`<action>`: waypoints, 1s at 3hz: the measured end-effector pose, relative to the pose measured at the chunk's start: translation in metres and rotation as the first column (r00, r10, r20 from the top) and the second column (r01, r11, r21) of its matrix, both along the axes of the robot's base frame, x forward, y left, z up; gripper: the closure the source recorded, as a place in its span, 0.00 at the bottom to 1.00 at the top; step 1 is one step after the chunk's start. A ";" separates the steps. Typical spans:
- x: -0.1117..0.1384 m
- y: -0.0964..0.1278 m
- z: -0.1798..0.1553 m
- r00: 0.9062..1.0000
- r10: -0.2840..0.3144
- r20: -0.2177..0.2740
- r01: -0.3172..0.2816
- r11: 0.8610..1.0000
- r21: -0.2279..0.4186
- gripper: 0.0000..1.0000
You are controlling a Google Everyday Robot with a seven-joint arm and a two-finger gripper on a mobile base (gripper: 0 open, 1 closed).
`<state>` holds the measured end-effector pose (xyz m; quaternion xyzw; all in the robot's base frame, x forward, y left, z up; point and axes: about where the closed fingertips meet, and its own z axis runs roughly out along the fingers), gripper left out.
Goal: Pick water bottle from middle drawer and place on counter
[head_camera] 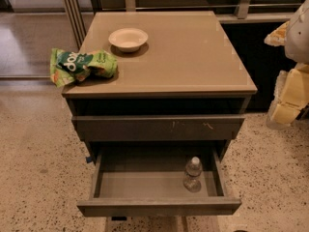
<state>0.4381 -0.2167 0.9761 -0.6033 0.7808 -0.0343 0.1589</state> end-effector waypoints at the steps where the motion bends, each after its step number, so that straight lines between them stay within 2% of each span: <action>1: 0.000 0.000 0.000 1.000 0.000 0.000 0.000 1.000 0.000 0.00; 2: 0.005 0.001 -0.017 1.000 -0.007 0.000 0.007 1.000 0.025 0.19; 3: 0.013 0.012 -0.078 0.999 -0.021 -0.036 0.025 0.993 0.113 0.42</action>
Offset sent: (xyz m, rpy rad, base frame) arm 0.0118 0.0005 -0.0482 0.0633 0.0183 -0.0166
